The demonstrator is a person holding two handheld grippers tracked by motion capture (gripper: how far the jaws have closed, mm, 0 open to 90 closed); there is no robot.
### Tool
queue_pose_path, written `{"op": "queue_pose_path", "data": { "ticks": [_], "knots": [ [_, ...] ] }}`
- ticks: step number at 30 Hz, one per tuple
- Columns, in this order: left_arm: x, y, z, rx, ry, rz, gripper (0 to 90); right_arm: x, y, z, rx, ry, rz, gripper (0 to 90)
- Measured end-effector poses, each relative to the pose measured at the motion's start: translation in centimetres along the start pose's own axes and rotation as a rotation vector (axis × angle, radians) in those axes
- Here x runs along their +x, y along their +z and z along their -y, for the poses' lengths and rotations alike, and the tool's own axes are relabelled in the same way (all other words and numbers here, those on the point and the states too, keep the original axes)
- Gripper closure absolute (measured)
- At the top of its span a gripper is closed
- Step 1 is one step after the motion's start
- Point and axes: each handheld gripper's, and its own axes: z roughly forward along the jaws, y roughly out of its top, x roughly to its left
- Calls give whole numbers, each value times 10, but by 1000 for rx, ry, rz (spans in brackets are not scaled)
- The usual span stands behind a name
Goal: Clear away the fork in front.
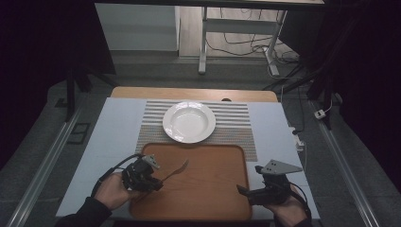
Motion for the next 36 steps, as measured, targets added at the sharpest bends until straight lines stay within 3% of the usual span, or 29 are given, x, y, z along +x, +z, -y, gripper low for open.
{"op": "queue_pose_path", "data": {
  "ticks": [4, 8, 14, 19, 26, 31, 36],
  "knots": [
    [5, 1, 4, 7, -67, -20, 793, -1, -4, 6, 15, 0, 46, 0],
    [12, 1, 9, 0, -158, -38, 793, -2, -10, 10, -10, 25, 68, 0],
    [17, 8, 10, 11, -268, -84, 793, -3, -15, 12, -19, 38, 72, 0],
    [21, 16, 8, 33, -323, -105, 791, -2, -16, 13, -5, 28, 70, 0],
    [22, 22, 7, 47, -352, -155, 776, -4, -20, 15, -10, 39, 78, 0],
    [22, 22, 7, 34, -344, -146, 689, -6, -22, 16, -12, 45, 80, 0],
    [24, 11, 8, -36, -332, -140, 646, -6, -22, 16, -13, 53, 80, 0]
  ]
}}
